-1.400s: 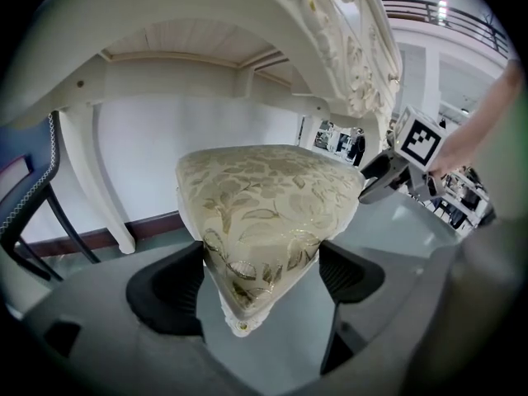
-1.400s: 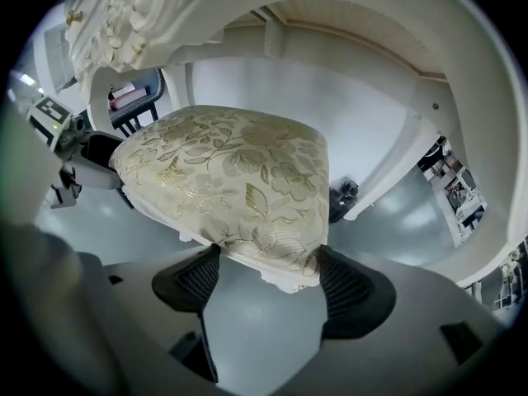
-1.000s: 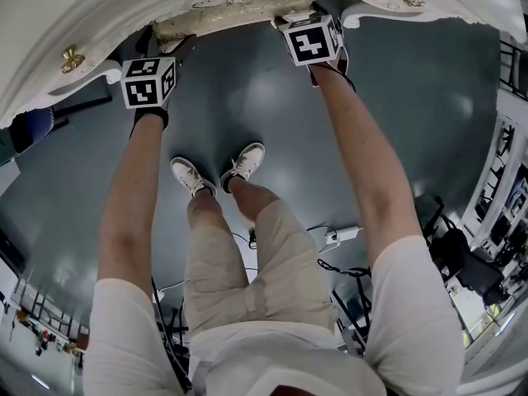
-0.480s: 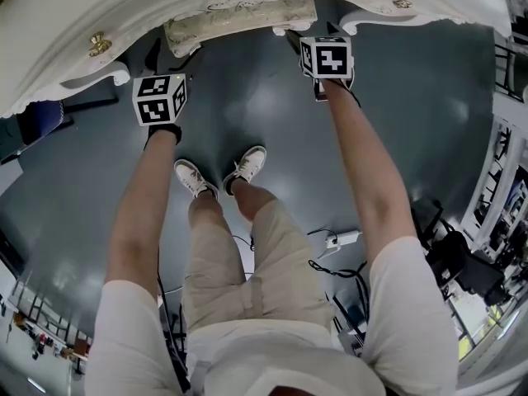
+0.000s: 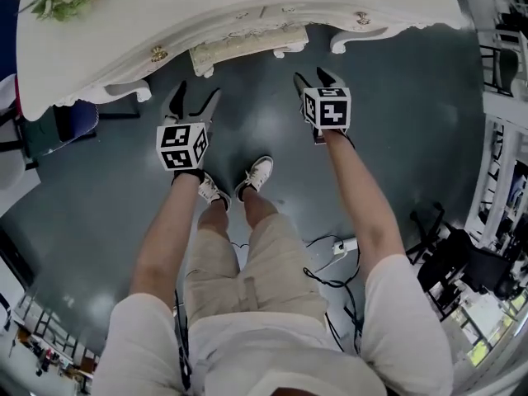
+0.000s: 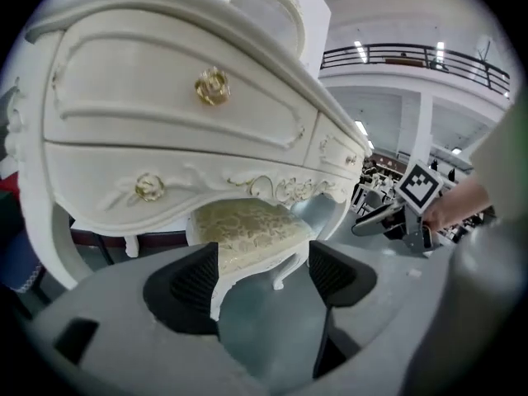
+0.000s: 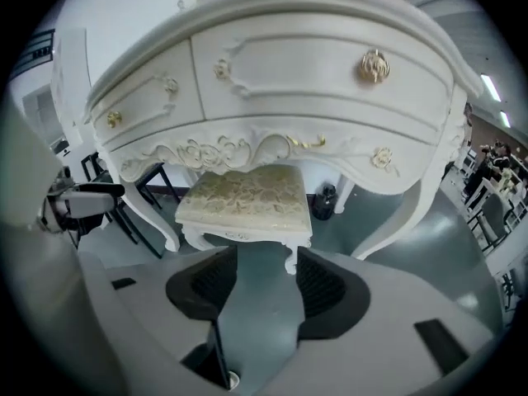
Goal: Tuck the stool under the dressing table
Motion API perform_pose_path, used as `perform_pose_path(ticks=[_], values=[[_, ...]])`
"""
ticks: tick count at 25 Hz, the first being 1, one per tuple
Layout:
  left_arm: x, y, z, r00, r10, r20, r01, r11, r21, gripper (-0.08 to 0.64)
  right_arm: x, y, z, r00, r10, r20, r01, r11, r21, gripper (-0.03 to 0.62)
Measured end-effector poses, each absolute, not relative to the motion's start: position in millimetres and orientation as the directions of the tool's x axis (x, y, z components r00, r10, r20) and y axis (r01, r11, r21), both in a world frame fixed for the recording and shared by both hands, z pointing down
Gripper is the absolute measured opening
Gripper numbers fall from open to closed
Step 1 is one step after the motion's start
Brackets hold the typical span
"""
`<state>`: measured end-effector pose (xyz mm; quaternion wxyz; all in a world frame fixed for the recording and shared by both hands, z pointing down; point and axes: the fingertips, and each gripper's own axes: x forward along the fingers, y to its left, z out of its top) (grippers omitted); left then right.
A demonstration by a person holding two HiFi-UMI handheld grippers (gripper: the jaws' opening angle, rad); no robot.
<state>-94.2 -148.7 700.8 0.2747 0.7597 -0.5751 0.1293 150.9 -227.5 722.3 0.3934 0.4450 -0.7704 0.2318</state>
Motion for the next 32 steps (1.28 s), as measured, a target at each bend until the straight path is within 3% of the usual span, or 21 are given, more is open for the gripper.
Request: perform_pose_path(ticks=[3,7,10,16,21,32], values=[[-105.0,-133.4,667.1,0.327,-0.801,0.502,-0.938,-0.209,0.277,0.251,151.5,-214.5,678.1,-0.291,-0.55,0.783,-0.884,0.468,0.0,0.141],[-116.7,-119.9,623.5,0.366,-0.794,0.485,-0.927,-0.265,0.266,0.161,154.0,-190.0,625.1,-0.253,-0.612,0.749,-0.917,0.398,0.015,0.005],[-122.0,-111.0,587.6,0.403,-0.791,0.46,-0.912,-0.308,0.27,0.092,147.9,-163.8,592.1,-0.256,-0.626,0.737,-0.922,0.386,0.008,0.002],[-122.4,-99.4,522.2,0.47,-0.803,0.366,-0.873,-0.36,0.33,0.02,141.0,-130.2,523.3,-0.294,-0.649,0.702,-0.9,0.435,0.025,0.0],[-116.8,-91.4,489.5,0.507,-0.794,0.335,-0.845,-0.382,0.374,0.017,146.2,-112.0,464.2,-0.308,-0.705,0.639,-0.917,0.4,-0.001,-0.002],[-127.4,-94.0,369.6,0.493,-0.844,0.211,-0.858,-0.43,0.283,0.017,144.7,-87.6,350.5,-0.375,-0.786,0.491,-0.922,0.372,-0.107,-0.002]])
